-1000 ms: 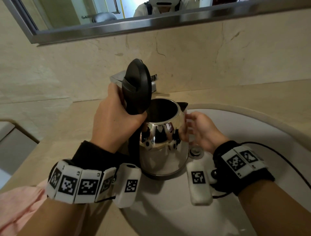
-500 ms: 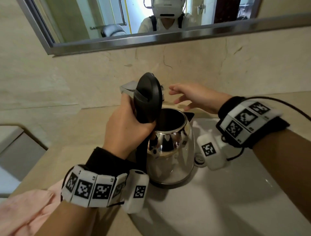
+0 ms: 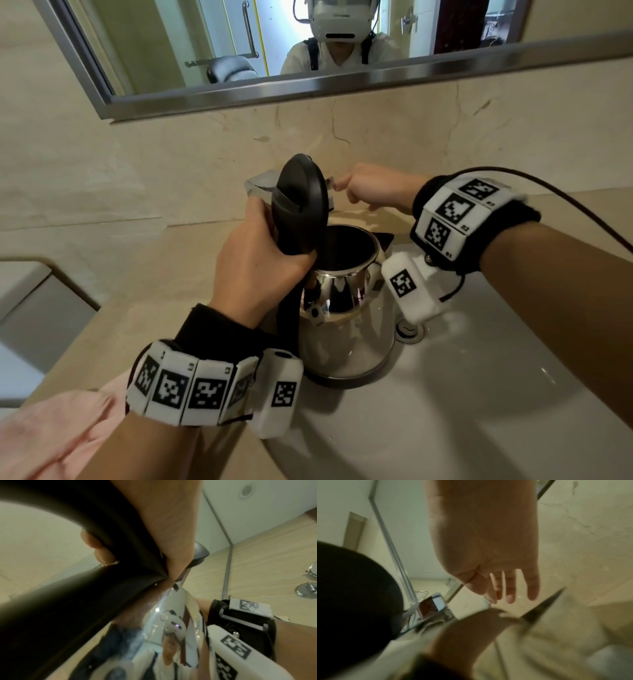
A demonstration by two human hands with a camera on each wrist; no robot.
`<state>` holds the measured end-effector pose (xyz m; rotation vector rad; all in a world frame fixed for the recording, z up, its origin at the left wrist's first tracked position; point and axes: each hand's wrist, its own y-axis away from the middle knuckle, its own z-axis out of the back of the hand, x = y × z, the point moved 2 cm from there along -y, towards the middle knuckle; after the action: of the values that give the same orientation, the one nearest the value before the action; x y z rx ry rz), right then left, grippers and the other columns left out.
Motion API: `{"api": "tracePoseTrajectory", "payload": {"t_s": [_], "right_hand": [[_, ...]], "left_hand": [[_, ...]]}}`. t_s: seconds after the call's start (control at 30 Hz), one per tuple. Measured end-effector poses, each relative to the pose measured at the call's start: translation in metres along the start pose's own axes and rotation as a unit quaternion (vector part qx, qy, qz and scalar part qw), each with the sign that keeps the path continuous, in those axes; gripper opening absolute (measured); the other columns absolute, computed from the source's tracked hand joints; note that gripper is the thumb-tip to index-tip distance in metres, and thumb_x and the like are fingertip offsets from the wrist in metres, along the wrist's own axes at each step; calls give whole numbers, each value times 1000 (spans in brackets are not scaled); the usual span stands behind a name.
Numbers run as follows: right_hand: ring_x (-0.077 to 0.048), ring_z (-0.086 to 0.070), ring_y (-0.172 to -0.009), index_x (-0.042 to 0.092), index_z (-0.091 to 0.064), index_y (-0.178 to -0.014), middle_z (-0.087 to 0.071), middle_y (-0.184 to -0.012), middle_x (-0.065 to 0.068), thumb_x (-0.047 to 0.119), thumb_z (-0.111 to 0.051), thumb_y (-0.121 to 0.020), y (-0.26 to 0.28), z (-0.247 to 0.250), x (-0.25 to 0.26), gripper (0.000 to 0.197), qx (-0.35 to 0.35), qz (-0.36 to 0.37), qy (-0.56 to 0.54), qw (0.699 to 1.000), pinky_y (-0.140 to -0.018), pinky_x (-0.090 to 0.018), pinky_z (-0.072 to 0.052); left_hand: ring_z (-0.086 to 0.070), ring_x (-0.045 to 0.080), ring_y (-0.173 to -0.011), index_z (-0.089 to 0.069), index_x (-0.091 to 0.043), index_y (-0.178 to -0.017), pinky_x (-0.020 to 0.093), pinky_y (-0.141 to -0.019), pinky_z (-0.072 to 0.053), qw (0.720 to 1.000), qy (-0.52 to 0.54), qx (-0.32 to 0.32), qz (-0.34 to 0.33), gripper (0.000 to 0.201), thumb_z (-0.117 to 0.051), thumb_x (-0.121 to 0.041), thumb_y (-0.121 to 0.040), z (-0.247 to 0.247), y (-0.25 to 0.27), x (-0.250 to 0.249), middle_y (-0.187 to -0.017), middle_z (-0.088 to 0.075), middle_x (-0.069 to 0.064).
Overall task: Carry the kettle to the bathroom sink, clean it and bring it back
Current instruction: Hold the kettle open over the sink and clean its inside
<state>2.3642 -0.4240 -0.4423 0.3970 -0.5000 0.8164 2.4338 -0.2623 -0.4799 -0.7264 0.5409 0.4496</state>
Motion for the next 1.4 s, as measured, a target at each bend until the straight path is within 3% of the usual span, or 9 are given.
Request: {"api": "tracePoseTrajectory", "payload": {"t_s": [0.27, 0.63, 0.77, 0.9, 0.97, 1.0, 1.03, 1.23, 1.4], "right_hand": [[-31, -40, -133, 14, -32, -148, -34, -152, -10, 4, -35, -98, 15, -7, -18, 51, 28, -14, -109, 994, -103, -42, -40], [-18, -48, -53, 13, -47, -68, -50, -57, -5, 23, -49, -89, 63, -76, -113, 23, 39, -201, -454, 867, -57, -27, -41], [-32, -58, -85, 6, -65, -98, -63, -93, -20, 39, -52, -86, 84, -92, -123, 37, 106, -179, -534, 820, -63, -39, -55], [-35, -50, -84, 19, -52, -82, -43, -95, -23, 27, -58, -66, 90, -95, -136, 19, 61, -234, -529, 814, -88, -45, -43], [-37, -51, -100, 26, -54, -86, -45, -104, -4, 36, -66, -57, 90, -97, -153, 33, 36, -244, -546, 800, -100, -50, -36], [-36, -54, -109, 27, -56, -87, -56, -135, -6, 39, -64, -64, 94, -94, -150, 27, 26, -254, -552, 794, -100, -52, -38], [-35, -56, -115, 26, -58, -86, -59, -117, -24, 38, -57, -72, 100, -90, -146, 19, 20, -273, -544, 793, -97, -55, -40], [-29, -53, -81, 16, -55, -51, -63, -64, -9, 28, -48, -78, 133, -70, -136, 31, -45, -274, -573, 771, -89, -41, -45], [-31, -54, -95, 17, -63, -83, -67, -89, -11, 37, -46, -79, 156, -53, -118, 26, -62, -255, -543, 798, -88, -47, -41]], "left_hand": [[-48, 0, -63, -37, -18, -90, 16, -51, -31, 1000, -1, 11, -12, 42, -75, -24, -72, 2, 1, -1, -72, -49, -14], [-58, 6, -70, -38, -21, -96, 24, -57, -48, 991, 17, 81, -102, 47, -77, -23, -71, -4, 9, -23, -79, -54, -15], [-62, 15, -68, -41, -15, -97, 40, -58, -53, 987, 35, 107, -117, 48, -77, -32, -70, -10, 18, -31, -81, -62, -3], [-61, 20, -67, -41, -10, -97, 48, -59, -53, 986, 64, 88, -124, 51, -72, -38, -67, -5, 22, -45, -79, -62, 4], [-61, 20, -68, -42, -9, -96, 47, -59, -52, 986, 77, 73, -126, 50, -72, -36, -66, -1, 22, -53, -80, -62, 6], [-59, 19, -65, -40, -9, -93, 44, -57, -51, 987, 80, 66, -125, 49, -74, -33, -66, 1, 21, -56, -78, -60, 6], [-55, 17, -62, -38, -11, -89, 41, -54, -48, 987, 82, 56, -125, 48, -77, -28, -67, 3, 19, -59, -74, -57, 5], [-54, 33, -63, -32, -15, -83, 53, -58, -45, 984, 115, 21, -131, 50, -77, -24, -64, 16, 16, -88, -72, -58, 19], [-45, 30, -58, -31, -22, -79, 50, -57, -42, 983, 131, 16, -126, 50, -78, -20, -63, 32, 18, -114, -75, -58, 26]]}}
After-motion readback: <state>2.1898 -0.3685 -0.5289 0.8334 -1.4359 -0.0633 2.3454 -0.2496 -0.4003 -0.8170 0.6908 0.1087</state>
